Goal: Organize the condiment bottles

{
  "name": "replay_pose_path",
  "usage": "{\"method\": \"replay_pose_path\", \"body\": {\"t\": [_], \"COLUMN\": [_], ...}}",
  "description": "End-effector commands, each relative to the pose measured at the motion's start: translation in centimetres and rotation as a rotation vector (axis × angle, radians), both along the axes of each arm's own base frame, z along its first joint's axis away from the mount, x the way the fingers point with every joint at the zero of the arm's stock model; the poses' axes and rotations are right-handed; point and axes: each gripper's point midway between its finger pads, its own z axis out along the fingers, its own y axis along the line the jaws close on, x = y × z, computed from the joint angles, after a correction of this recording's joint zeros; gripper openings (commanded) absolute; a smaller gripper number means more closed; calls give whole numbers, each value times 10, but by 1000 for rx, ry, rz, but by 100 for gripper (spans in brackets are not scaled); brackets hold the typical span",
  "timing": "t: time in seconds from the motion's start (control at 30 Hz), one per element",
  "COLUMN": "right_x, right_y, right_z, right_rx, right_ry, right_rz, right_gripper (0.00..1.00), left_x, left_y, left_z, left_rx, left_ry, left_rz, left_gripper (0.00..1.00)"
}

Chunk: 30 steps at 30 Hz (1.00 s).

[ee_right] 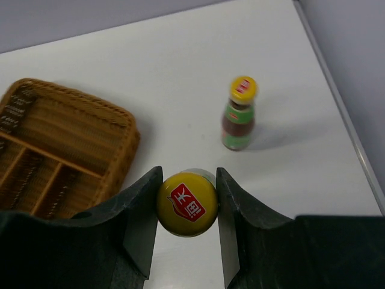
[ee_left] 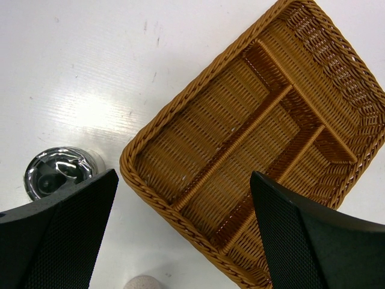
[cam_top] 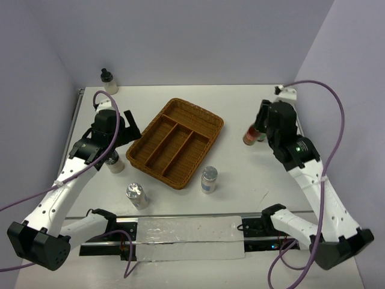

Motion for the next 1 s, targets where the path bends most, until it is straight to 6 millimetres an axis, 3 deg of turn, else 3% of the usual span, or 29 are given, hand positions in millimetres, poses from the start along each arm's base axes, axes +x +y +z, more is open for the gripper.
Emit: {"method": "replay_pose_path", "body": {"t": [0.0, 0.17, 0.37, 0.43, 0.53, 0.73, 0.97], "right_x": [33, 69, 103, 123, 138, 177, 204], "right_y": [52, 102, 146, 162, 174, 205, 227], "right_z": [81, 105, 110, 100, 98, 69, 39], "right_rx": [111, 145, 182, 177, 181, 170, 153], "right_ry": [-221, -267, -326, -315, -328, -307, -272], "right_rz": [116, 200, 256, 254, 249, 246, 251], "right_gripper": [9, 9, 9, 9, 9, 9, 9], "left_x": [-3, -6, -6, -7, -8, -13, -17], "left_y": [8, 10, 17, 18, 19, 27, 32], "left_z": [8, 12, 12, 11, 9, 8, 8], "left_rx": [4, -7, 14, 21, 30, 49, 68], "left_ry": [-28, -35, -38, -30, -18, -16, -20], "left_rz": [38, 50, 85, 84, 89, 121, 128], "left_gripper": [100, 99, 100, 100, 100, 100, 99]}}
